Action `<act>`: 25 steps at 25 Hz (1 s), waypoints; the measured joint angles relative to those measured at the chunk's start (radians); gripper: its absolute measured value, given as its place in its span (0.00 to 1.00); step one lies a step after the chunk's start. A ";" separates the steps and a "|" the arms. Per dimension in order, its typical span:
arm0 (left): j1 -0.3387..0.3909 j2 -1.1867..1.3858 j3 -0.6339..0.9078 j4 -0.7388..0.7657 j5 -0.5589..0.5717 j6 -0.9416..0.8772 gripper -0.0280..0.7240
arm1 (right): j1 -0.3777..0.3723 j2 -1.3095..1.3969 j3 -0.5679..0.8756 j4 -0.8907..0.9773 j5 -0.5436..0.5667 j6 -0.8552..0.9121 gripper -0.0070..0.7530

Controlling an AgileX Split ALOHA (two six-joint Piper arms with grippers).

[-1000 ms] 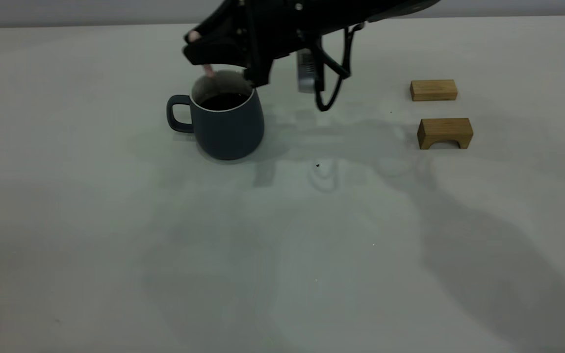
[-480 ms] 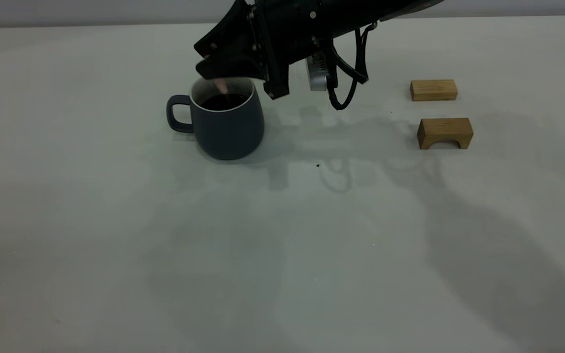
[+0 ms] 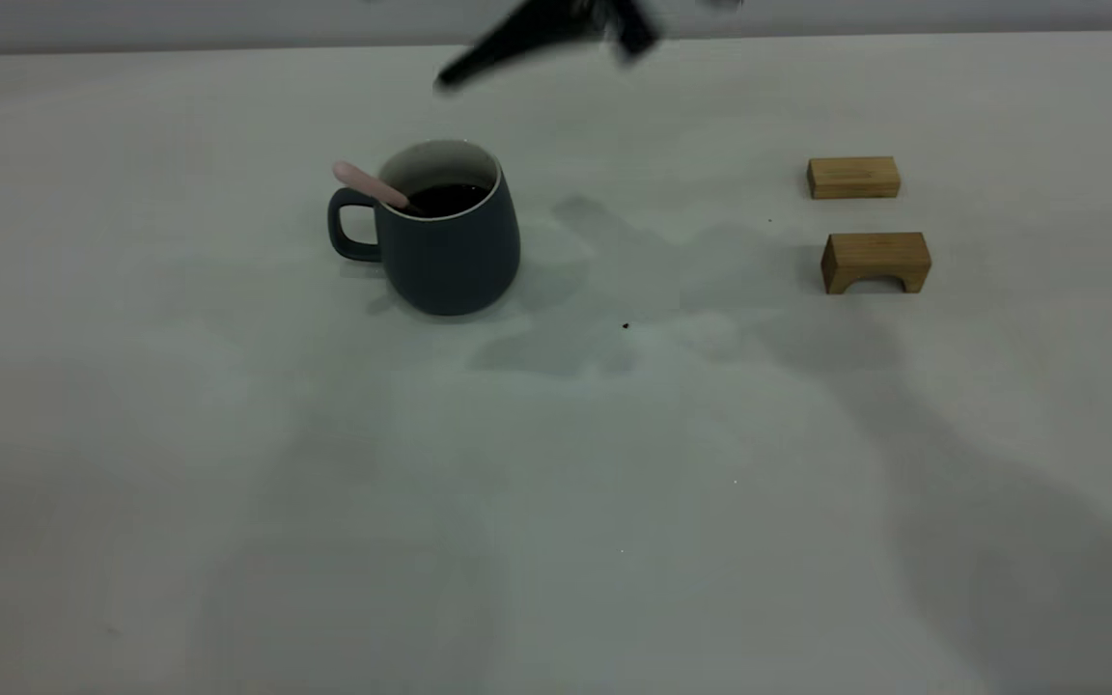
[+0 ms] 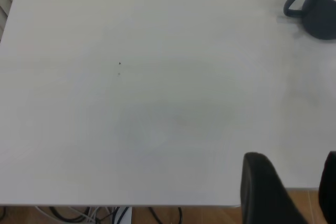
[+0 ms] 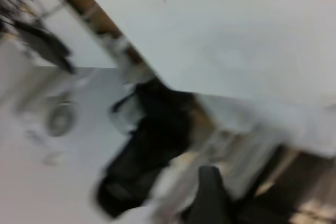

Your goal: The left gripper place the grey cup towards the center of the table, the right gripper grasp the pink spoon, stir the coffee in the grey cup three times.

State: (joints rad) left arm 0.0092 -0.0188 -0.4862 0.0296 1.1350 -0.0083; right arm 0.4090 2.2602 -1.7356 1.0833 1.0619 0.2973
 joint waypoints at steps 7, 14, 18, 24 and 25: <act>0.000 0.000 0.000 0.000 0.000 0.000 0.49 | -0.001 -0.266 0.000 -0.287 0.140 -0.022 0.56; 0.000 0.000 0.000 0.000 0.000 0.000 0.49 | -0.023 -0.524 0.000 -0.484 0.161 -0.164 0.26; 0.000 0.000 0.000 0.001 0.000 0.000 0.49 | -0.023 -0.694 0.033 -0.691 0.169 -0.231 0.20; 0.000 0.000 0.000 0.001 0.000 0.000 0.49 | -0.026 -0.980 0.276 -0.923 0.176 -0.261 0.20; 0.000 0.000 0.000 0.001 0.000 0.000 0.49 | -0.026 -1.044 0.335 -0.935 0.176 -0.261 0.20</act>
State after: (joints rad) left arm 0.0092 -0.0188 -0.4862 0.0305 1.1350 -0.0083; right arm 0.3834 1.2163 -1.4005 0.1483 1.2376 0.0367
